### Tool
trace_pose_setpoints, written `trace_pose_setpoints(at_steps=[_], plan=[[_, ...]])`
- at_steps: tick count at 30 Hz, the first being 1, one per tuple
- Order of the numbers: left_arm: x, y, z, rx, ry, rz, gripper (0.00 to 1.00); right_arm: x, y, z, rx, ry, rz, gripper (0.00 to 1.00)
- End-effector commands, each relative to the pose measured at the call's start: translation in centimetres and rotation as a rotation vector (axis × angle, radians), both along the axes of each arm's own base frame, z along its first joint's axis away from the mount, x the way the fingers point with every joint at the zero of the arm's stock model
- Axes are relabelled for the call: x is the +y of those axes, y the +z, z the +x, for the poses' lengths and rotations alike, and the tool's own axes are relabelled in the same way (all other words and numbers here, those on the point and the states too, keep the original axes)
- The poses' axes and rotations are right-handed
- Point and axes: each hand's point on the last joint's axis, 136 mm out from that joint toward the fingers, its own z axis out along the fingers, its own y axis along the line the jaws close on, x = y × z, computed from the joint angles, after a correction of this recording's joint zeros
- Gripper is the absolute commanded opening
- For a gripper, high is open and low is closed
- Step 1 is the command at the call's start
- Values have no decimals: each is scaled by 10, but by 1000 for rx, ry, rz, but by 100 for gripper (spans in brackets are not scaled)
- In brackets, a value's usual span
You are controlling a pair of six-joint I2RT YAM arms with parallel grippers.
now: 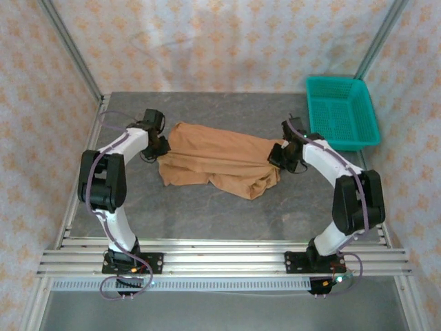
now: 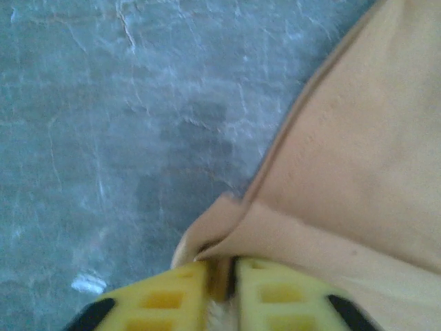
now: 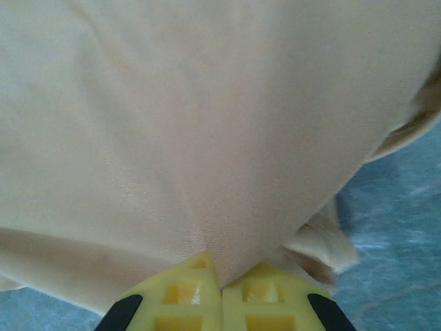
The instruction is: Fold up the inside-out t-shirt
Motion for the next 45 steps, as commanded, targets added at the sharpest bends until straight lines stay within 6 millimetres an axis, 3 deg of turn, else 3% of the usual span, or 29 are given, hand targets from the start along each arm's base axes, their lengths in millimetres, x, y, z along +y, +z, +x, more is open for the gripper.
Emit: trace_pose_setpoints(at_steps=[1, 2, 5, 7, 11, 13, 16, 21, 22, 27, 33, 34, 37, 40, 43, 45], plan=[[-22, 61, -10, -115, -159, 189, 31, 7, -5, 16, -14, -22, 25, 32], [-32, 75, -14, -146, -205, 228, 34, 3, -6, 21, -11, -28, 7, 47], [-66, 97, -32, -203, -347, 260, 37, -13, -2, 32, -11, -51, -29, 68], [-99, 101, -46, -239, -450, 220, 38, -30, 5, 33, -19, -76, -60, 70], [-207, 89, -87, -337, -806, 64, 46, -61, 16, 21, -52, -138, -81, 71], [-247, 79, -105, -378, -973, 72, 46, -68, 17, 12, -57, -158, -79, 71], [-282, 63, -111, -378, -1082, 99, 46, -67, 13, 3, -53, -167, -54, 69], [-323, 39, -107, -294, -1086, 45, 51, -66, 9, -5, -40, -160, -45, 68], [-329, 33, -108, -277, -1086, 40, 56, -66, 9, -6, -40, -157, -46, 68], [-342, -3, -105, -219, -1078, 108, 56, -63, 9, -6, -43, -148, -33, 67], [-344, -19, -96, -206, -1038, 138, 54, -60, 10, -5, -45, -139, -17, 63], [-344, -21, -95, -198, -1039, 142, 49, -59, 9, -7, -41, -138, -9, 61], [-341, -23, -93, -169, -1024, 153, 4, -51, 6, -12, -38, -136, 31, 55], [-335, -11, -89, -176, -997, 154, 0, -37, 1, -23, -32, -117, 62, 49], [-330, 5, -85, -190, -962, 115, 0, -19, -8, -38, -20, -91, 103, 33], [-327, 14, -84, -200, -942, 82, 0, -6, -10, -45, -23, -74, 131, 28]])
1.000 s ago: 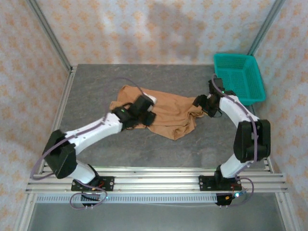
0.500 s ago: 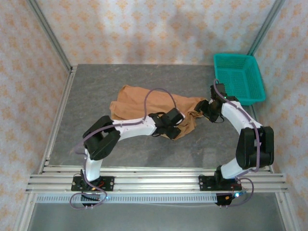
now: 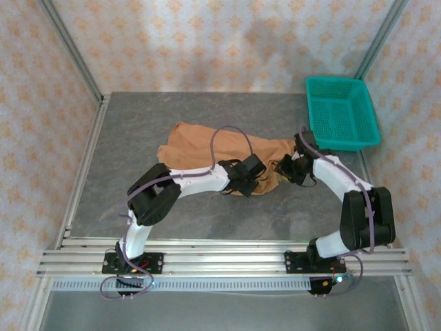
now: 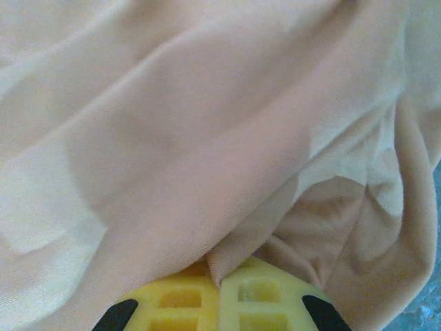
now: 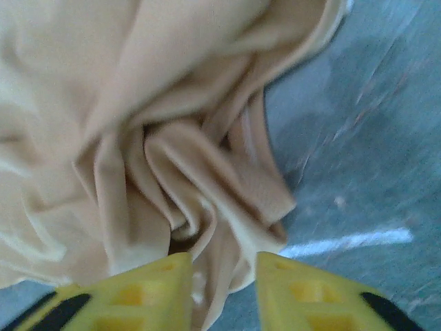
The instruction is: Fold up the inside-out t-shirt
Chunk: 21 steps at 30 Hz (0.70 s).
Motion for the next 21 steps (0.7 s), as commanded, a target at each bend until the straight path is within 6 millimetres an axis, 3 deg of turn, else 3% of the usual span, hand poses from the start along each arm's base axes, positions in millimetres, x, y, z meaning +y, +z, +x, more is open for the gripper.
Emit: trace_pose_setpoints(at_steps=[1, 3, 6, 9, 11, 15, 17, 21], plan=[[9, 35, 8, -12, 59, -68, 0, 24, 5, -5, -39, 18, 76, 29], [8, 40, 9, -10, 63, -100, 0, 36, 2, -6, -47, 27, 101, 33], [6, 43, 9, -1, 66, -122, 0, 54, 0, 2, -67, 34, 140, 47], [4, 45, 8, 9, 67, -131, 0, 67, -11, 16, -53, 23, 155, 47], [7, 47, 9, 15, 81, -143, 0, 66, -27, 27, -39, 11, 120, 40], [25, 74, 18, -4, 166, -229, 0, 58, -56, 26, 27, 13, 56, 6], [43, 85, 24, -25, 224, -263, 0, 49, -63, 17, 39, 3, 25, 0], [68, 92, 27, -44, 296, -314, 0, 25, -63, 4, 43, -8, -60, 0]])
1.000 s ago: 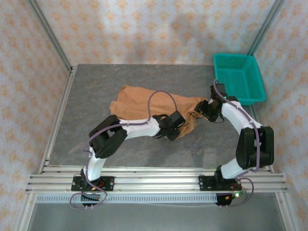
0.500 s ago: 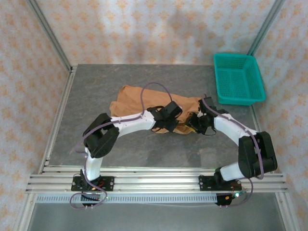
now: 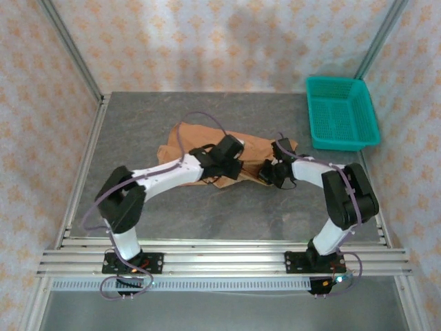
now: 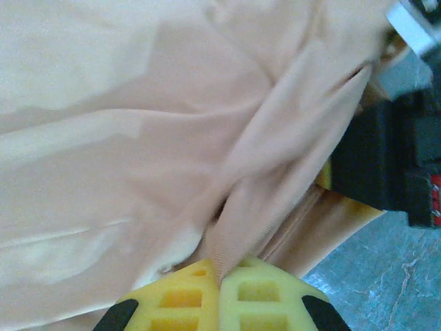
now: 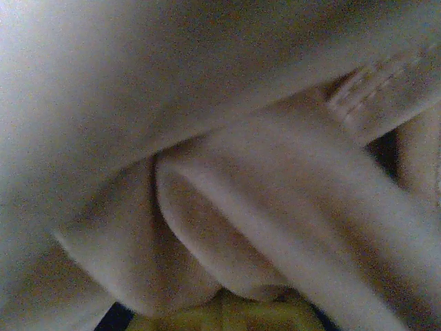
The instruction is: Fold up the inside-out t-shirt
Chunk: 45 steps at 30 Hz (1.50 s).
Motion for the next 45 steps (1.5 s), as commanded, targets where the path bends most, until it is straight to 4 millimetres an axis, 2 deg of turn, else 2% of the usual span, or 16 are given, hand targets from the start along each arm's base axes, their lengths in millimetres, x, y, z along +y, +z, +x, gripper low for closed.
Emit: trace_pose_setpoints(at_steps=[1, 3, 7, 11, 14, 15, 18, 19, 22, 26, 29, 31, 34, 38, 42, 45], plan=[[16, 13, 5, -27, 80, -68, 0, -38, -11, -18, 28, -35, -153, 0], [19, 1, 0, -1, 85, -57, 0, -44, -5, -22, 22, -36, -177, 0], [28, -35, -10, 72, 120, -33, 0, -59, 14, -35, -17, -38, -233, 0], [22, -62, -15, 135, 121, -52, 0, -68, 32, -44, -54, -26, -269, 0], [15, -70, -16, 156, 107, -67, 0, -64, 46, -39, -84, -18, -256, 0], [14, -71, -15, 157, 106, -70, 0, -59, 53, -35, -105, -10, -234, 3], [14, -70, -14, 153, 104, -62, 0, -35, 64, -25, -150, 34, -182, 41], [15, -71, -14, 152, 103, -58, 0, -26, 66, -22, -159, 53, -165, 47], [15, -72, -13, 154, 99, -50, 0, -3, 61, -13, -151, 73, -119, 52], [14, -70, -13, 153, 98, -55, 0, 11, 42, 7, -121, 48, -90, 56], [15, -68, -14, 150, 96, -55, 0, 23, 33, 24, -105, 25, -48, 51], [17, -66, -15, 146, 93, -50, 0, 28, 32, 34, -105, 13, -42, 34], [19, -62, -16, 138, 86, -48, 0, 22, 42, 38, -108, 30, -95, 1], [20, -52, -17, 119, 69, -45, 0, -4, 84, 28, -138, 52, -177, 0], [15, -31, -12, 86, 52, -70, 0, -28, 133, 17, -202, 32, -180, 0], [6, -16, -9, 70, 28, -101, 0, -41, 158, 15, -242, 2, -172, 0]])
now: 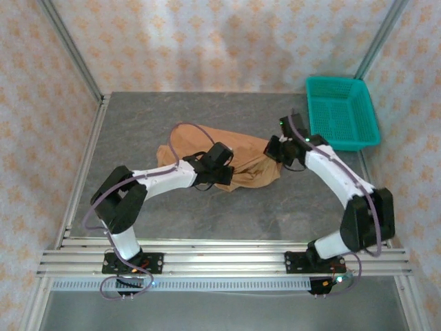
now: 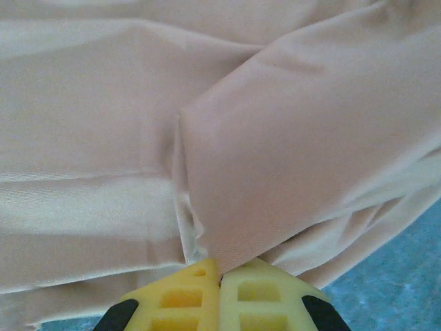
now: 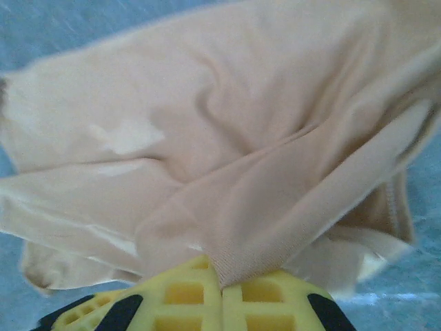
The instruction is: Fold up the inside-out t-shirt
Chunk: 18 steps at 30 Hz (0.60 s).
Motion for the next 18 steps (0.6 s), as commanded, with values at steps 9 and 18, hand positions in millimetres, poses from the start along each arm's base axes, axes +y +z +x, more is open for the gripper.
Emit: trace_pose_setpoints(at_steps=[9, 18], plan=[[-32, 35, 32, -65, -48, -55, 0, -25, -1, 35, 13, -48, -54, 0], [-39, -9, 48, 39, 13, -30, 0, -24, -40, 45, 94, -24, -81, 36]])
